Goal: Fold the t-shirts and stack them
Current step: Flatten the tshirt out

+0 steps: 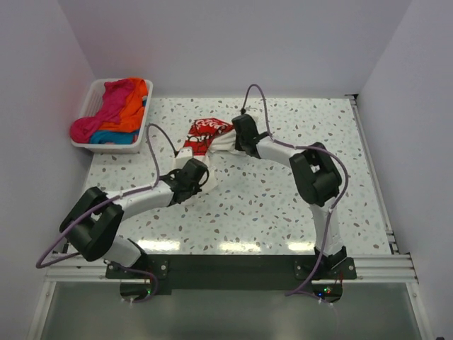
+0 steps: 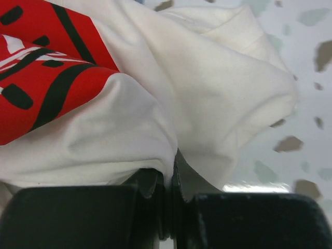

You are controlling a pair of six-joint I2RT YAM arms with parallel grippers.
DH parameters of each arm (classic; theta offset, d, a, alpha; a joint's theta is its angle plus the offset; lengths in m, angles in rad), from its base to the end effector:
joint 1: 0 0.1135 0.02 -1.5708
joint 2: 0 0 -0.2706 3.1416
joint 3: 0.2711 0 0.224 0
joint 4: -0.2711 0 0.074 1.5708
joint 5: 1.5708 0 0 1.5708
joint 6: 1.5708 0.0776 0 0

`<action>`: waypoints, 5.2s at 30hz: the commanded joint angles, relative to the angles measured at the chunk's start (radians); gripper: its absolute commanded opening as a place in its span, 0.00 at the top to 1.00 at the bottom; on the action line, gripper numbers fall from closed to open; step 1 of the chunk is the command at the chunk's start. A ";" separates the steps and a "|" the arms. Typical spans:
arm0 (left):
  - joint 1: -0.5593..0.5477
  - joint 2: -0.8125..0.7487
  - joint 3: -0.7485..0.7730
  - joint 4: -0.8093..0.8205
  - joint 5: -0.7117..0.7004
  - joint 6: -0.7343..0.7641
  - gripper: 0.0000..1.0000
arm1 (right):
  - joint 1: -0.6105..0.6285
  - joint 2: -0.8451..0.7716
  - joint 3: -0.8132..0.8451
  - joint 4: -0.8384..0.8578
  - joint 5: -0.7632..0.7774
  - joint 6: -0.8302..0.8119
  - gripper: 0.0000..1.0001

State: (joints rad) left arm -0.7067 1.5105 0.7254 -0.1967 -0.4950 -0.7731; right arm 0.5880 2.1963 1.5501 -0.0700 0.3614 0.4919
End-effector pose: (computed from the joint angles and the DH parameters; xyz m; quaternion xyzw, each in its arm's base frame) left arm 0.2352 -0.1523 0.1552 -0.1019 0.9249 -0.0166 0.3659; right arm 0.4291 0.2531 0.1546 0.0314 0.8978 0.0693 0.4338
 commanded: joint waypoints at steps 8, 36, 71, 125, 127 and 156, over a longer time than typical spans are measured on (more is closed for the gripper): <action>0.229 -0.328 0.127 -0.144 -0.062 0.067 1.00 | -0.106 -0.636 -0.206 -0.321 0.163 -0.096 0.98; 0.142 -0.214 0.173 -0.093 0.105 0.055 0.48 | -0.246 -0.644 -0.461 -0.229 -0.084 0.016 0.43; -0.065 0.048 0.000 0.025 -0.088 -0.103 0.80 | -0.212 -0.613 -0.576 -0.103 -0.104 0.071 0.32; 0.099 -0.277 -0.014 -0.053 -0.065 0.037 1.00 | -0.134 -0.544 -0.685 0.082 0.102 0.553 0.98; 0.111 -0.292 0.006 -0.070 -0.066 0.043 1.00 | -0.146 -0.576 -0.671 0.044 0.117 0.530 1.00; 0.211 -0.515 0.887 -0.400 -0.125 0.325 1.00 | -0.289 -1.115 0.370 -0.643 0.134 -0.110 1.00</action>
State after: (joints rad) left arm -0.4995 0.9321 1.5673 -0.6182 -0.5934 -0.5098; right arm 0.3016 0.9665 1.8477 -0.6758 0.5282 0.4835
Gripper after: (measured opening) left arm 0.018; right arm 0.011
